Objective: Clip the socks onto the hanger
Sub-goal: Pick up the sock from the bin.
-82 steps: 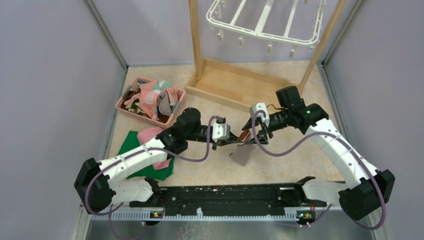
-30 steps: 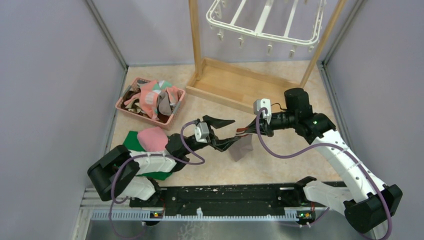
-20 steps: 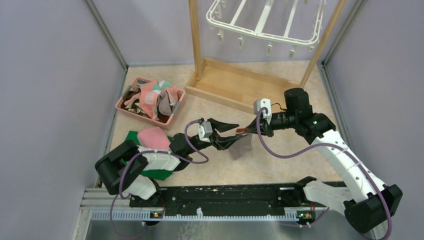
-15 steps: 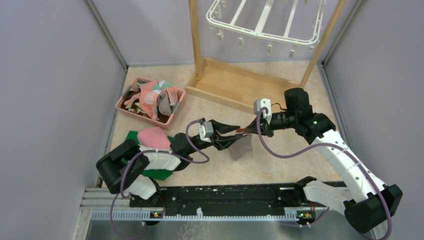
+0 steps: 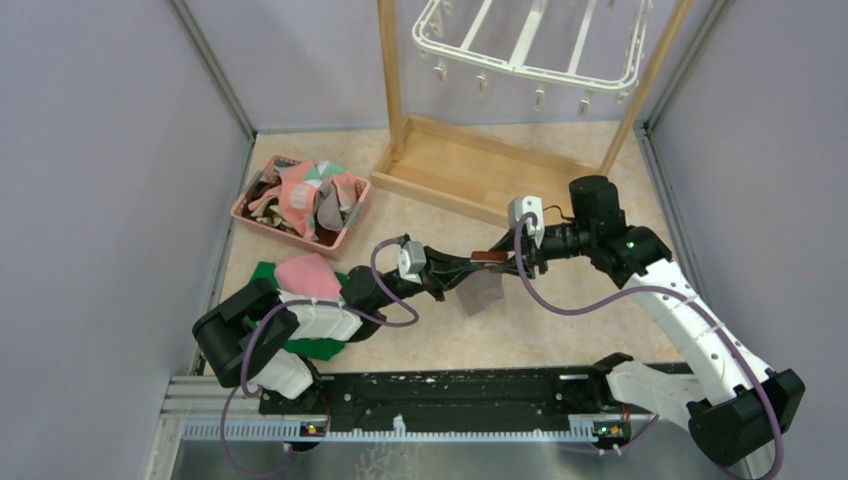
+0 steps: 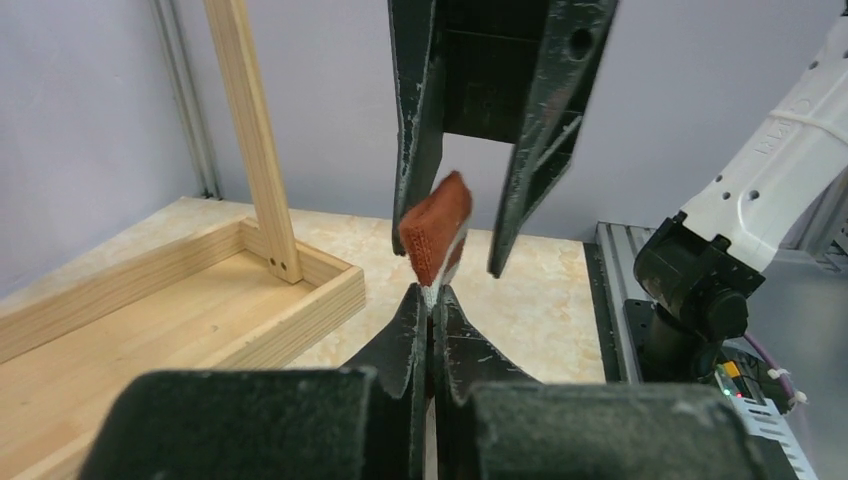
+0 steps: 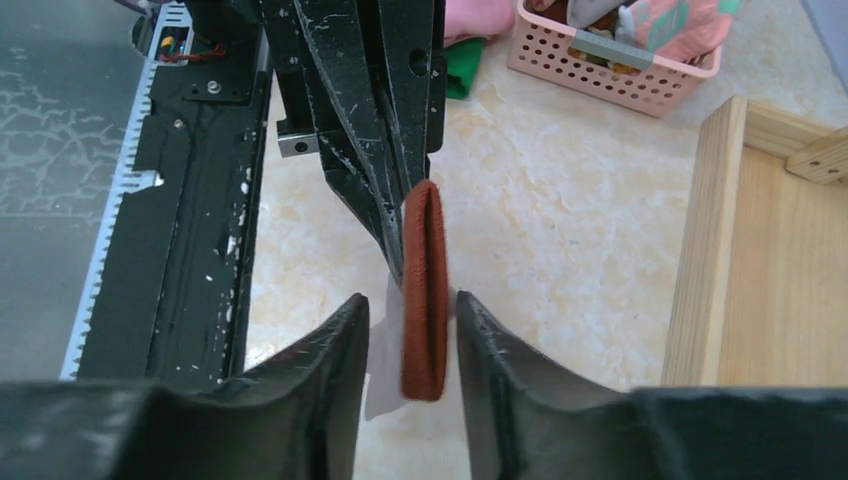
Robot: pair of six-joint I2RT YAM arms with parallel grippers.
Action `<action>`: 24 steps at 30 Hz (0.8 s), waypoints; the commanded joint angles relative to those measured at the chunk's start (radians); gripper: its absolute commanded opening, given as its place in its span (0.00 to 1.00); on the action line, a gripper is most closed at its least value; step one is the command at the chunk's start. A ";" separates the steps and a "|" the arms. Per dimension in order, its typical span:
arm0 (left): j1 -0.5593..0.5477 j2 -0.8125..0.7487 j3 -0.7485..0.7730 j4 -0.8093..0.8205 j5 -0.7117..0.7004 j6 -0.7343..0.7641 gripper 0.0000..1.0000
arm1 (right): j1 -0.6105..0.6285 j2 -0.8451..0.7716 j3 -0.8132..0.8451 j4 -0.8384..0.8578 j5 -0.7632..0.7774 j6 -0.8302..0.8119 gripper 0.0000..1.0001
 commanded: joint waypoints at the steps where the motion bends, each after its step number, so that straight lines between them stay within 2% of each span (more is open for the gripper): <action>1: -0.001 -0.034 -0.016 0.214 -0.103 -0.043 0.00 | -0.035 -0.028 0.051 0.031 -0.033 0.044 0.55; 3: -0.001 -0.047 -0.031 0.203 -0.179 -0.065 0.00 | -0.074 -0.035 0.096 0.029 -0.030 0.098 0.64; 6: -0.001 -0.065 -0.027 0.152 -0.300 -0.129 0.00 | -0.098 -0.039 0.172 0.041 -0.011 0.201 0.65; 8: -0.001 -0.080 0.009 0.053 -0.368 -0.160 0.00 | -0.097 -0.029 0.211 0.050 -0.054 0.254 0.65; 11: -0.003 -0.086 0.087 -0.100 -0.432 -0.184 0.00 | -0.085 0.022 0.269 0.163 -0.088 0.494 0.65; 13: -0.024 -0.088 0.132 -0.185 -0.542 -0.190 0.00 | -0.065 0.057 0.306 0.253 -0.056 0.683 0.65; 16: -0.072 -0.076 0.154 -0.155 -0.635 -0.203 0.00 | -0.030 0.088 0.358 0.383 0.032 0.903 0.64; 20: -0.126 -0.029 0.229 -0.220 -0.720 -0.260 0.00 | -0.003 0.131 0.393 0.526 0.148 1.129 0.63; 24: -0.199 0.054 0.313 -0.193 -0.716 -0.220 0.00 | -0.002 0.168 0.361 0.716 0.179 1.315 0.61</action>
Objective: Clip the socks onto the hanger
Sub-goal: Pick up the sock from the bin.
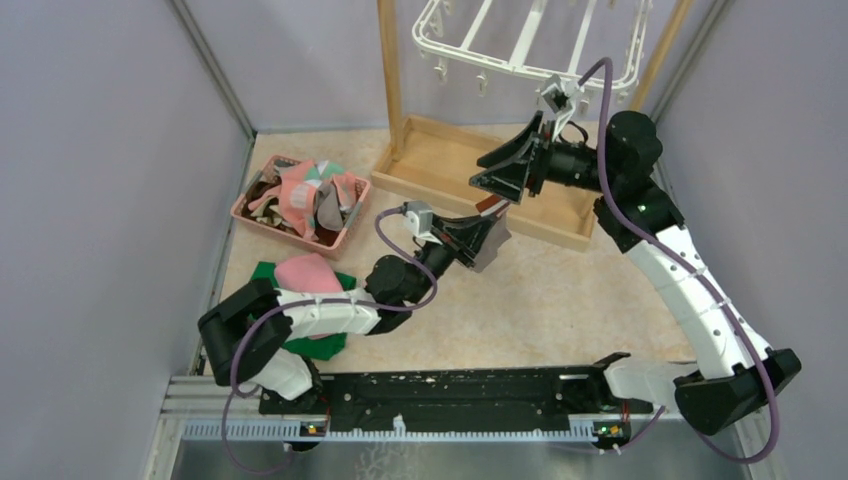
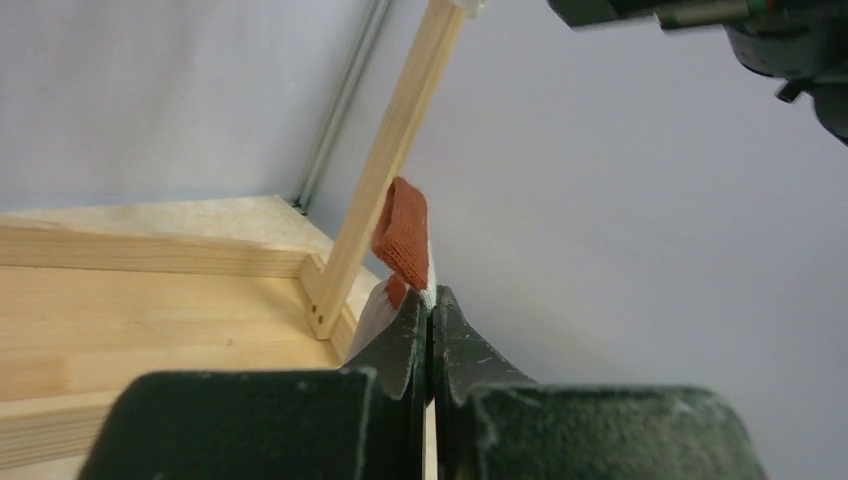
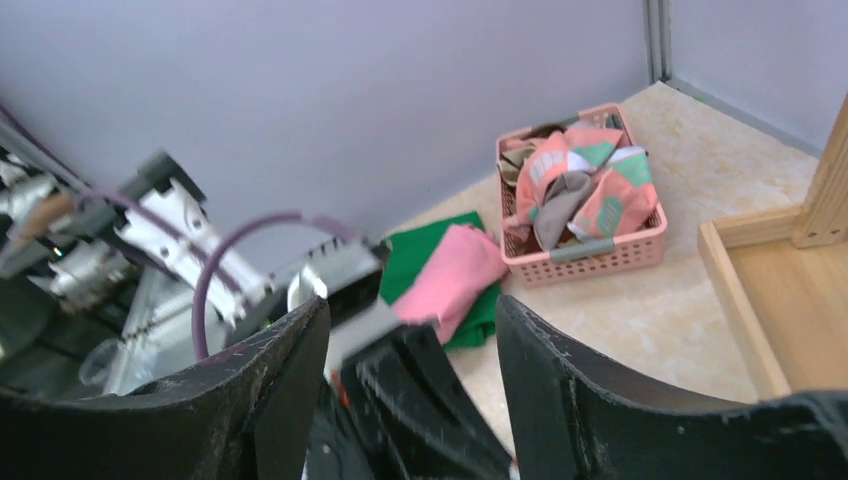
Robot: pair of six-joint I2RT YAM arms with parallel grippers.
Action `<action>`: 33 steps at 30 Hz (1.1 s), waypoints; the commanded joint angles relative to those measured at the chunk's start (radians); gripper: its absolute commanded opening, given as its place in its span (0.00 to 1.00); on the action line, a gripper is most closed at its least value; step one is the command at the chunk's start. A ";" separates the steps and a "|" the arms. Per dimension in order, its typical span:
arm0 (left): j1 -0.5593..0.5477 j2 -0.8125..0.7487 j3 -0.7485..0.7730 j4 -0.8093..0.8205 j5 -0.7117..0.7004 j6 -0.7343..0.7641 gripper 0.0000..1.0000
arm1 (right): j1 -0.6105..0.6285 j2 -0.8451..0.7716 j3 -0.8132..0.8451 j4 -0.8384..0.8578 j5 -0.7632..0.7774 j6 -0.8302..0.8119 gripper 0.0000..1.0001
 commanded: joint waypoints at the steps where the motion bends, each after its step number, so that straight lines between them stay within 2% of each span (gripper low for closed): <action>1: -0.075 0.084 0.109 0.015 -0.029 0.010 0.00 | 0.011 0.036 0.005 0.297 0.083 0.322 0.61; 4: -0.093 0.152 0.173 0.015 -0.003 -0.015 0.00 | 0.026 0.048 0.001 0.338 0.110 0.323 0.60; 8: -0.101 0.197 0.162 0.105 -0.007 -0.082 0.00 | 0.034 0.044 0.022 0.275 0.156 0.238 0.60; 12: -0.115 0.198 0.149 0.126 0.008 -0.084 0.00 | 0.035 0.033 0.037 0.247 0.210 0.162 0.60; 17: -0.142 0.240 0.175 0.184 0.040 -0.054 0.00 | 0.035 0.046 0.015 0.255 0.294 0.155 0.60; 28: -0.141 0.300 0.153 0.402 0.099 -0.050 0.00 | 0.035 0.030 0.014 0.264 0.263 0.129 0.62; 31: -0.138 0.331 0.148 0.458 0.109 -0.077 0.00 | 0.034 0.030 0.001 0.283 0.223 0.123 0.65; 32: -0.138 0.333 0.147 0.460 0.108 -0.087 0.00 | 0.031 0.031 -0.009 0.291 0.210 0.128 0.70; 33: -0.138 0.336 0.145 0.462 0.109 -0.093 0.00 | 0.024 0.028 -0.016 0.293 0.208 0.137 0.79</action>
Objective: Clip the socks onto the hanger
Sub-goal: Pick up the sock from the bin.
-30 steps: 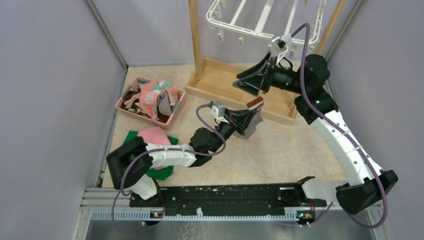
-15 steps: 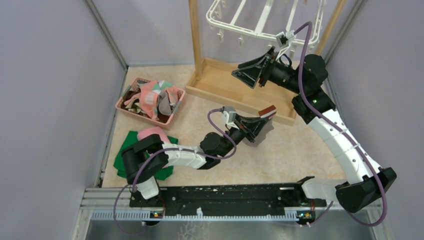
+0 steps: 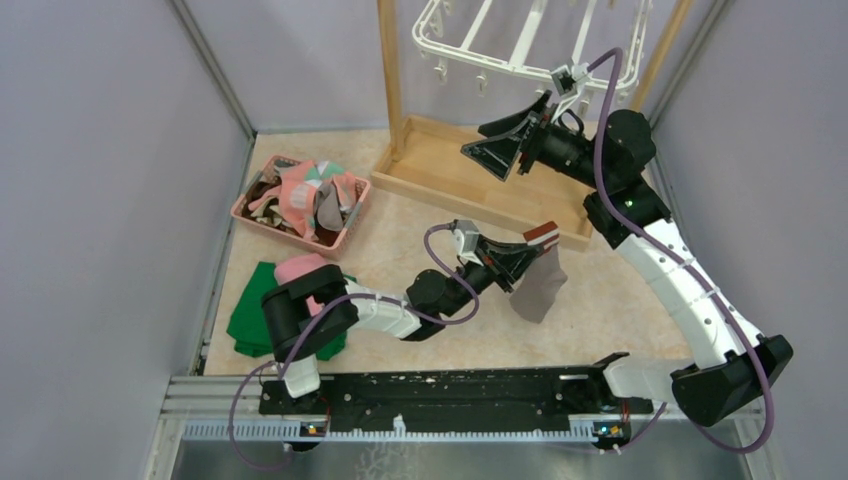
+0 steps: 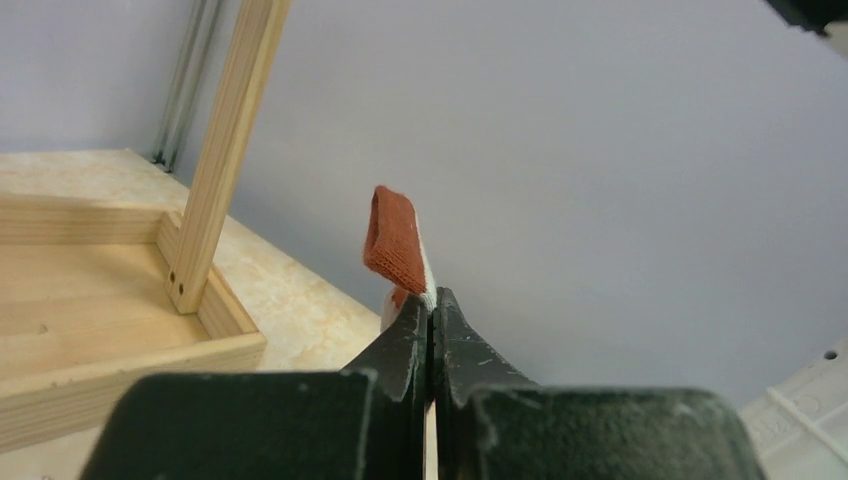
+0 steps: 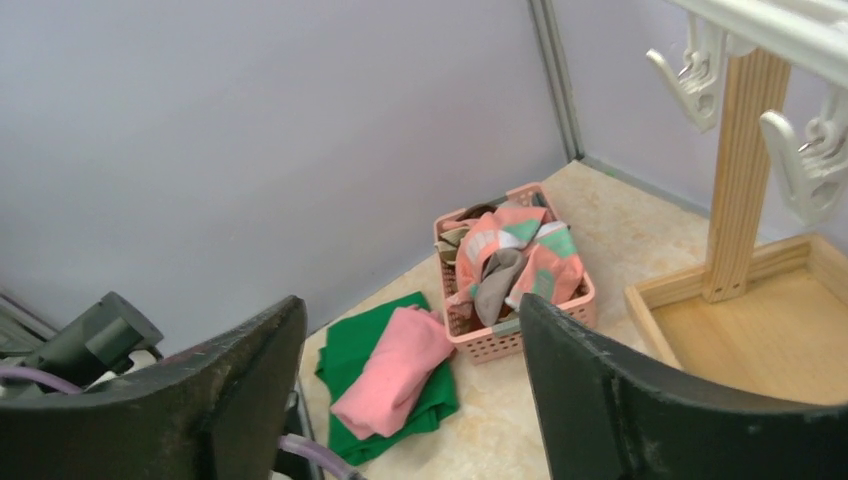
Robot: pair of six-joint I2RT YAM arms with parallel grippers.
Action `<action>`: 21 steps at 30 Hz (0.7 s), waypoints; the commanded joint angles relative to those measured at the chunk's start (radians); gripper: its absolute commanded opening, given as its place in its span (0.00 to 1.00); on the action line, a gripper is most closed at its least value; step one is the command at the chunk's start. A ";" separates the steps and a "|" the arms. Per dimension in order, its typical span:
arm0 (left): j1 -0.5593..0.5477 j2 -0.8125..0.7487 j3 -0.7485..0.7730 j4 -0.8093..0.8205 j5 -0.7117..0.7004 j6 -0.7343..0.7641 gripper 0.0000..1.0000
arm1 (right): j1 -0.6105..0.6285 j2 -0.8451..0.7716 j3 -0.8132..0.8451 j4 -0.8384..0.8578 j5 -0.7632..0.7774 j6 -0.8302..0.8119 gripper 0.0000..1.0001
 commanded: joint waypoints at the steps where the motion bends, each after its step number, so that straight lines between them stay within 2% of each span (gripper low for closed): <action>1: 0.002 0.028 -0.005 0.273 0.025 -0.039 0.00 | -0.004 -0.032 -0.024 0.063 -0.035 0.009 0.95; 2: 0.002 0.029 -0.008 0.281 0.025 -0.042 0.00 | -0.010 -0.036 -0.033 0.068 -0.027 0.021 0.98; 6: 0.001 0.019 -0.012 0.261 0.028 -0.010 0.00 | -0.030 -0.052 -0.101 0.199 -0.087 0.062 0.99; 9: 0.008 0.025 -0.011 0.262 0.030 -0.044 0.00 | -0.040 -0.081 -0.116 0.136 0.014 0.071 0.99; 16: 0.014 0.022 -0.009 0.270 0.023 -0.060 0.00 | -0.043 -0.148 -0.194 0.275 0.012 0.079 0.99; 21: 0.046 0.062 -0.002 0.293 0.037 -0.182 0.00 | -0.043 -0.132 -0.172 0.196 0.063 0.069 0.99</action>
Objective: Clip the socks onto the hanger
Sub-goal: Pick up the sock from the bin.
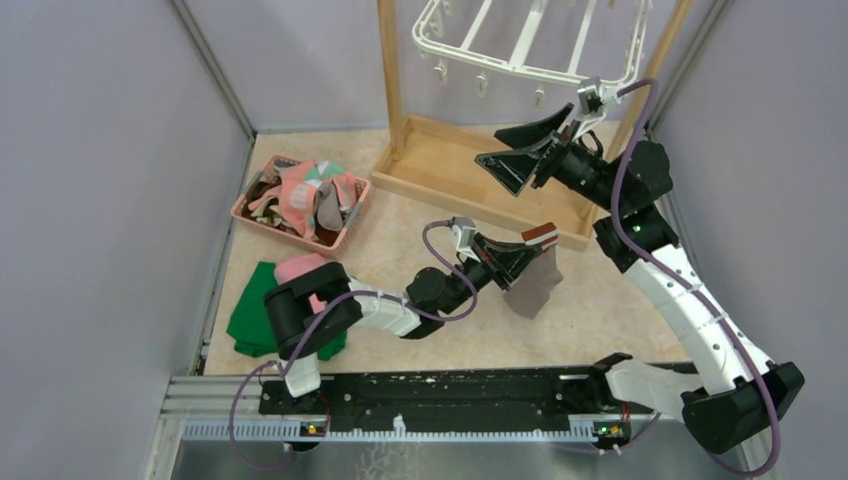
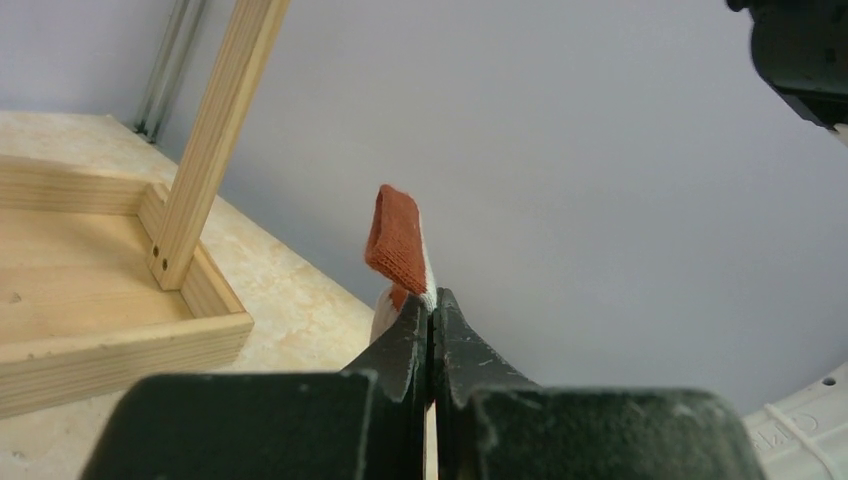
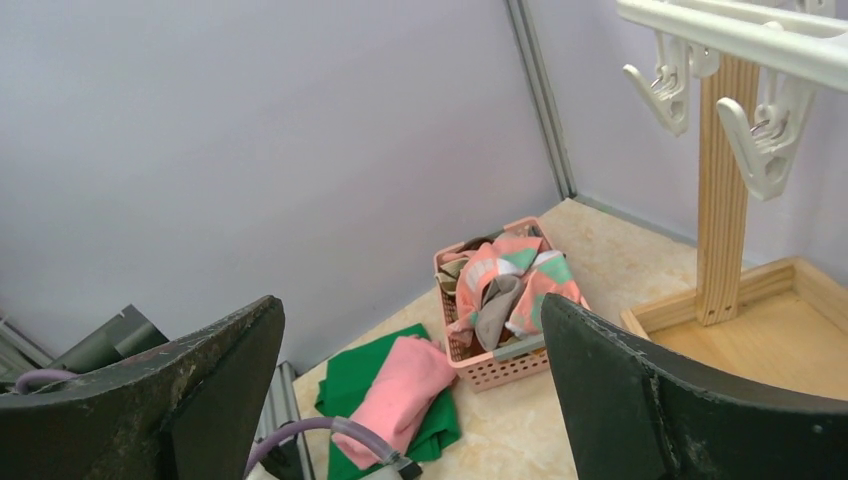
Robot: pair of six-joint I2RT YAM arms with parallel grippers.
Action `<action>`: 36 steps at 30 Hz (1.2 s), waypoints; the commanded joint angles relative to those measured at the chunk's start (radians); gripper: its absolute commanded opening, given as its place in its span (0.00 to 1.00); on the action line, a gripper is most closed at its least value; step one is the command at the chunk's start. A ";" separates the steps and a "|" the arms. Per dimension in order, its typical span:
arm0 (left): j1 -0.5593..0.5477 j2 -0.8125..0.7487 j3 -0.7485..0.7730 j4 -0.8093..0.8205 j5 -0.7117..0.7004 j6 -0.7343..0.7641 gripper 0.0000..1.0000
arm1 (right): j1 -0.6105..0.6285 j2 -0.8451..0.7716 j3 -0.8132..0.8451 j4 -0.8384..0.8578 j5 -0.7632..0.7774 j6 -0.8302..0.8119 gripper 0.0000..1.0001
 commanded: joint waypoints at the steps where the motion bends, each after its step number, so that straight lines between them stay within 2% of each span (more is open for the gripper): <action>1: 0.032 0.043 0.009 0.300 0.017 -0.124 0.00 | -0.008 0.008 0.040 -0.009 0.041 0.000 0.99; 10: 0.049 0.057 0.006 0.322 0.050 -0.138 0.00 | -0.022 0.067 0.068 -0.013 -0.019 0.016 0.99; 17: 0.047 -0.003 -0.031 0.268 0.081 -0.098 0.00 | -0.022 -0.014 -0.078 0.176 -0.004 0.079 0.99; 21: 0.046 -0.020 -0.014 0.206 0.114 -0.113 0.00 | -0.023 -0.071 -0.110 0.152 0.044 0.079 0.99; 26: 0.049 0.000 -0.017 0.236 0.150 -0.104 0.00 | -0.021 -0.137 -0.192 0.186 0.103 0.070 0.99; 30: 0.056 -0.021 -0.051 0.334 0.159 -0.065 0.00 | -0.026 -0.068 -0.065 0.162 0.067 0.123 0.99; 32: 0.076 -0.048 -0.057 0.303 0.200 -0.045 0.00 | -0.026 -0.031 0.027 0.121 0.007 0.066 0.98; 36: 0.135 -0.106 -0.127 0.272 0.266 -0.051 0.00 | -0.026 -0.063 0.125 -0.050 0.083 -0.178 0.96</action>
